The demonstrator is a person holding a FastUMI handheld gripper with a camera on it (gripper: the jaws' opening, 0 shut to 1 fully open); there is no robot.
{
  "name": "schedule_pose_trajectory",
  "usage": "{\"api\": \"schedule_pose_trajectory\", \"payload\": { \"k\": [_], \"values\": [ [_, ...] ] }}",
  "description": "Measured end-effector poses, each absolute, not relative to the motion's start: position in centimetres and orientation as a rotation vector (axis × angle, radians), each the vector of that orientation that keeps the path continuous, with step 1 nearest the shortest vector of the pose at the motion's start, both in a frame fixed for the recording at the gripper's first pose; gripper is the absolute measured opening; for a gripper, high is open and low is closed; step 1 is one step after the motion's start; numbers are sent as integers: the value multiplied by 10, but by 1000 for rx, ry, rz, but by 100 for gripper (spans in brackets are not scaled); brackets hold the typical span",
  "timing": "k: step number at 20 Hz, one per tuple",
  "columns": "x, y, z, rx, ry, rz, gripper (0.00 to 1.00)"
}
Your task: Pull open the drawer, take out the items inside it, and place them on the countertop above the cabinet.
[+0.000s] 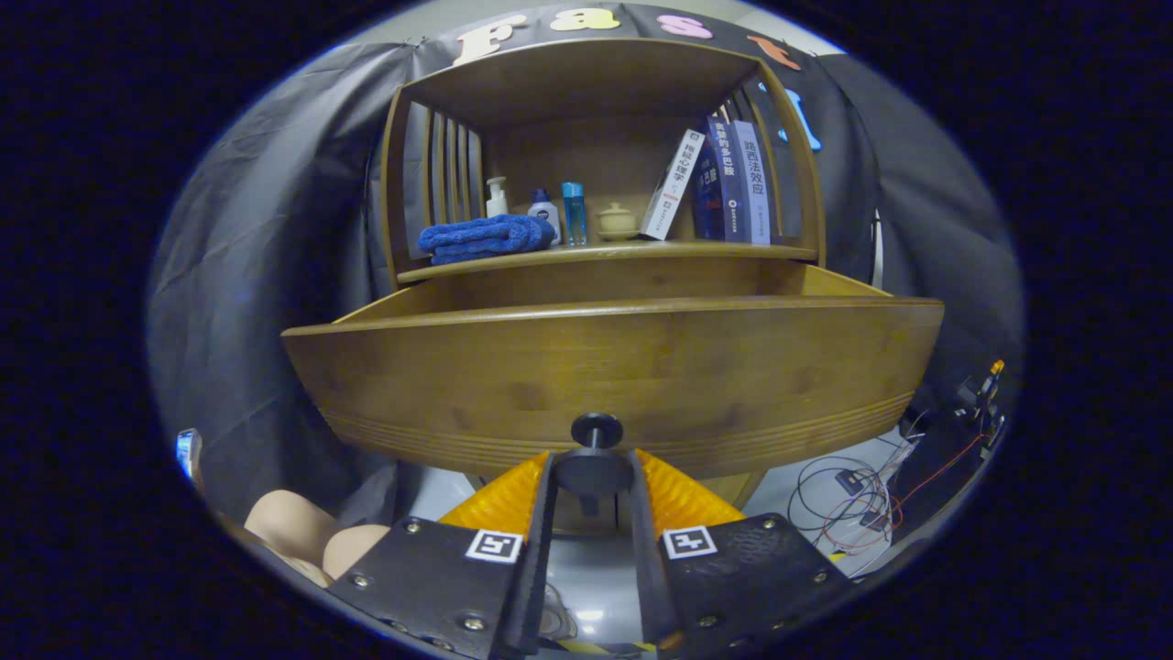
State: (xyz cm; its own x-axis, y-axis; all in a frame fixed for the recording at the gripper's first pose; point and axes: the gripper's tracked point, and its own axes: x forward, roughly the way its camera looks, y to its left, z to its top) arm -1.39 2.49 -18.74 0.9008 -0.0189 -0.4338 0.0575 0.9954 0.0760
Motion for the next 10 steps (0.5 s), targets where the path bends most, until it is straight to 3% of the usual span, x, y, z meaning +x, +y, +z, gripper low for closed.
{"api": "schedule_pose_trajectory", "payload": {
  "k": [10],
  "values": [
    [-47,6,-125,80,361,-75,41]
  ]
}}
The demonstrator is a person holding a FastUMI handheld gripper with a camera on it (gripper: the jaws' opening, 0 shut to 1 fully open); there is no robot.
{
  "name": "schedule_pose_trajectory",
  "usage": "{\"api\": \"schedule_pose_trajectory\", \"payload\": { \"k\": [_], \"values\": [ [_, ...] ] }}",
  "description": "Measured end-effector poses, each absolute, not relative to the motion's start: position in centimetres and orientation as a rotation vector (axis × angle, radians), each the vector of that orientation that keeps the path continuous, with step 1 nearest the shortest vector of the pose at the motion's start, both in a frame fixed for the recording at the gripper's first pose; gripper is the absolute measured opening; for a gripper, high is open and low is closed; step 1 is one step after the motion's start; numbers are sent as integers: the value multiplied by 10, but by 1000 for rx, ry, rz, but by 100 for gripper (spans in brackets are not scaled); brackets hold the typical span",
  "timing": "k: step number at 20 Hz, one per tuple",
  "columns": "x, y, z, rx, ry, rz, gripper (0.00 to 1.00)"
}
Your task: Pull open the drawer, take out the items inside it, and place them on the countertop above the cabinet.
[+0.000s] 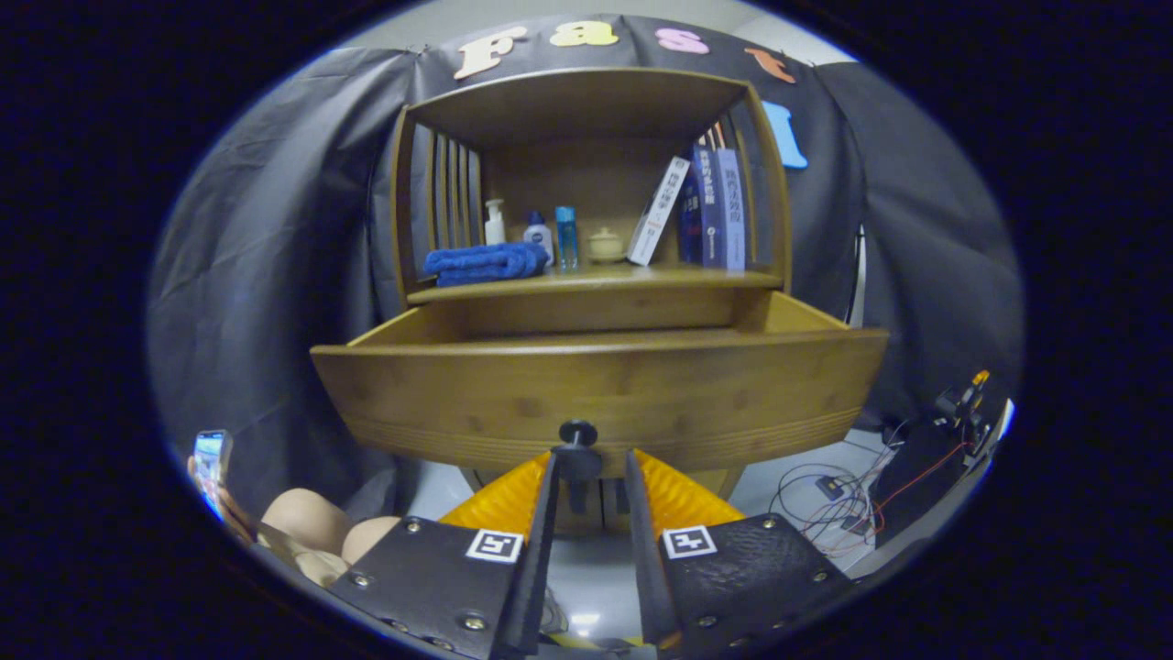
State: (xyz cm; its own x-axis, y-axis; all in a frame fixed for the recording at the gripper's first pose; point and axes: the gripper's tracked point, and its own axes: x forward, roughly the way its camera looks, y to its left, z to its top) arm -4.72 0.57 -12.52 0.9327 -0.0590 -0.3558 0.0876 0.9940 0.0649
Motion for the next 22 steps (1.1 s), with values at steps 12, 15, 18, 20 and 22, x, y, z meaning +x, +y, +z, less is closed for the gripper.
{"api": "schedule_pose_trajectory", "payload": {
  "k": [12,15,18,20,22],
  "values": [
    [59,5,-48,19,333,-21,41],
    [90,9,-73,23,431,-20,41],
    [109,8,-109,-14,549,-14,41],
    [117,3,-132,-39,612,-19,42],
    [125,0,-147,-34,651,-24,42]
  ]
}}
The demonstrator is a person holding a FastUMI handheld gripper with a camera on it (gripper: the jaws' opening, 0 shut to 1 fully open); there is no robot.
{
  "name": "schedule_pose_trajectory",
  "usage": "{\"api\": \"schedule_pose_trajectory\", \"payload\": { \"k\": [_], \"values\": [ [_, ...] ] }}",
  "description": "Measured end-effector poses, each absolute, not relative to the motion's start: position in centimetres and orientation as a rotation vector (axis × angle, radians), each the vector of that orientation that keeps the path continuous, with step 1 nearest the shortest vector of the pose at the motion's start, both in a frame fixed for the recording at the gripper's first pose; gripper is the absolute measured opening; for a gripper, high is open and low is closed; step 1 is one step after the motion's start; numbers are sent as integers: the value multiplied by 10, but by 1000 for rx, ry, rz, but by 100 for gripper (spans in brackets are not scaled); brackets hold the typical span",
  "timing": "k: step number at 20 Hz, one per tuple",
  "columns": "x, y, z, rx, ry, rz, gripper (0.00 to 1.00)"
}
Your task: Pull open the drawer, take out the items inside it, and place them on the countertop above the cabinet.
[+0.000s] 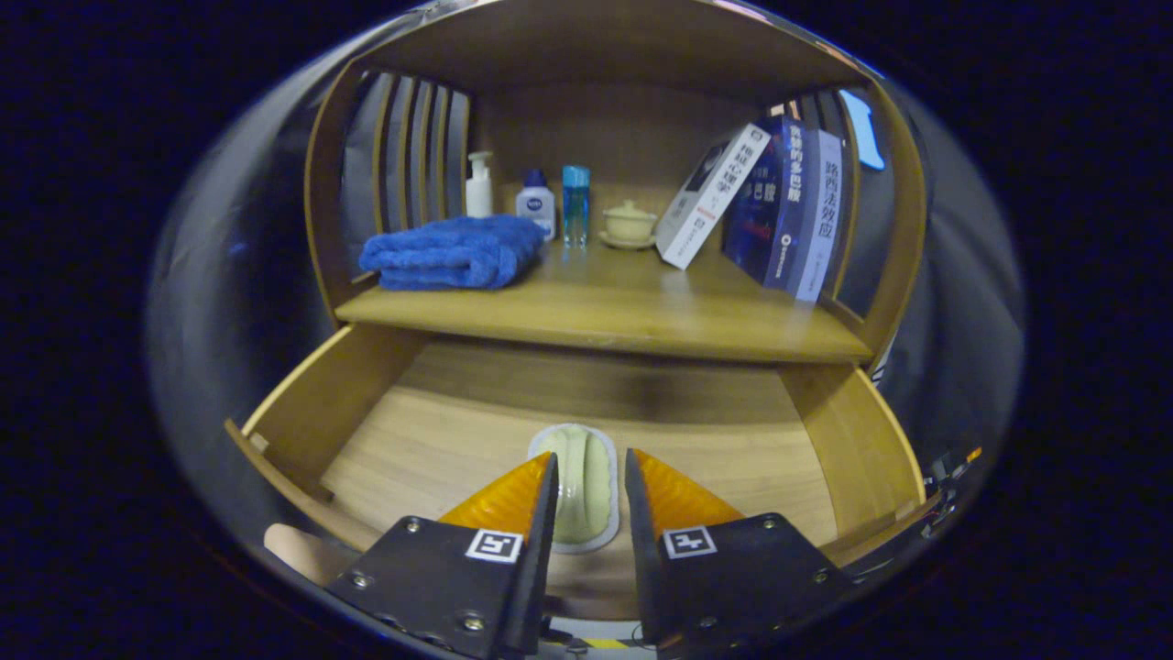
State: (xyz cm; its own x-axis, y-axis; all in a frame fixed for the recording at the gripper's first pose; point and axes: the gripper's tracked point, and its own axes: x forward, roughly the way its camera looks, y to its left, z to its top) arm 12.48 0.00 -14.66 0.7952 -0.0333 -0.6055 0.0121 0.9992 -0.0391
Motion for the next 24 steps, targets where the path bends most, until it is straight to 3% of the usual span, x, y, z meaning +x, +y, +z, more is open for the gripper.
{"api": "schedule_pose_trajectory", "payload": {
  "k": [14,16,24],
  "values": [
    [138,12,-188,37,851,16,42],
    [144,10,-195,45,842,12,15],
    [144,15,-158,106,700,43,14]
  ]
}}
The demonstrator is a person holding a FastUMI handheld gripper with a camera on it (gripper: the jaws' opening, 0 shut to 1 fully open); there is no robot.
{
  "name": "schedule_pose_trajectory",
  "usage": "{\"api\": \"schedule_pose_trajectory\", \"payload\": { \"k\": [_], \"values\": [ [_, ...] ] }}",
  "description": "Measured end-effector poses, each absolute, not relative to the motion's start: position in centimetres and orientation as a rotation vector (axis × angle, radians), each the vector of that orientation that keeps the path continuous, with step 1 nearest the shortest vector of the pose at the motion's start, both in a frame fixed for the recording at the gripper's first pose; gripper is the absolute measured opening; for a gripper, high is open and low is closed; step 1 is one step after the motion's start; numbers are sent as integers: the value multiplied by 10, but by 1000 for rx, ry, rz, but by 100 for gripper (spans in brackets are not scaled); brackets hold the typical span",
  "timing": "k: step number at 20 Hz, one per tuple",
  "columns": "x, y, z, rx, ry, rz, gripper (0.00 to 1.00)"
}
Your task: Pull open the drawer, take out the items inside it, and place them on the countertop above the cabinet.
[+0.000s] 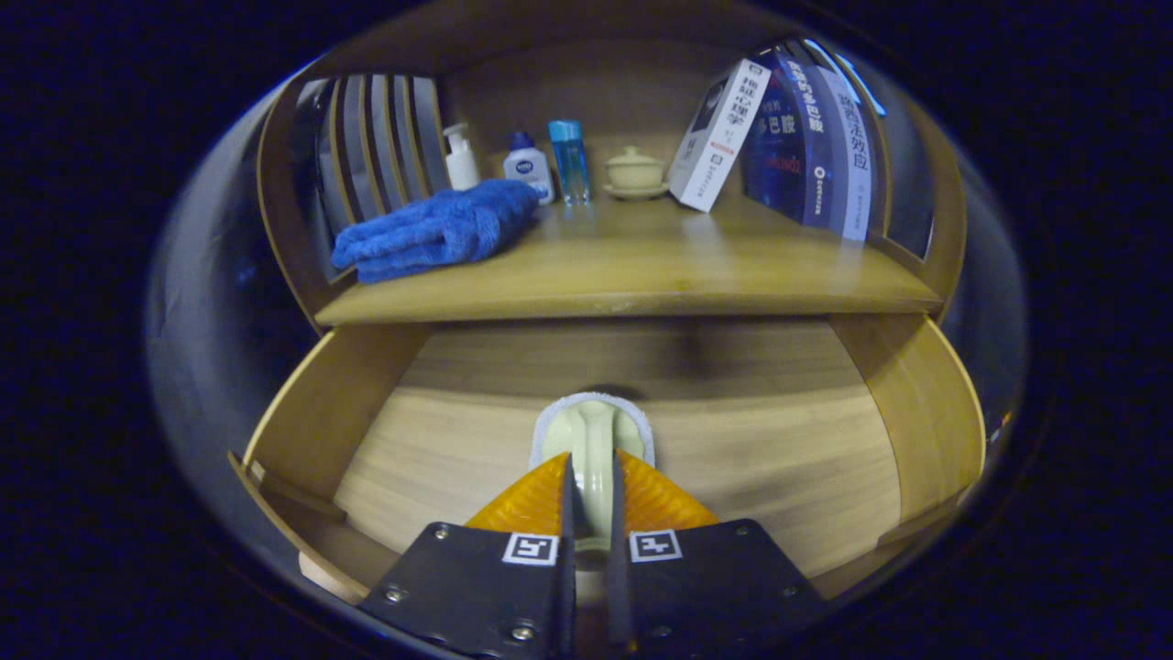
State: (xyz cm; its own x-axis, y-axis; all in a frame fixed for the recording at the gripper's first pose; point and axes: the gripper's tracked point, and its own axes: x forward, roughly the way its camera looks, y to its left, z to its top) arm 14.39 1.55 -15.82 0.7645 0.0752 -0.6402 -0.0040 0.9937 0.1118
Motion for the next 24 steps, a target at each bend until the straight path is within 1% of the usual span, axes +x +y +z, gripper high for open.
{"api": "schedule_pose_trajectory", "payload": {
  "k": [7,12,20,24],
  "values": [
    [148,23,-69,19,456,105,14],
    [174,7,-10,21,299,41,14],
    [252,-16,-20,10,267,-70,14],
    [267,-24,-35,5,236,-123,14]
  ]
}}
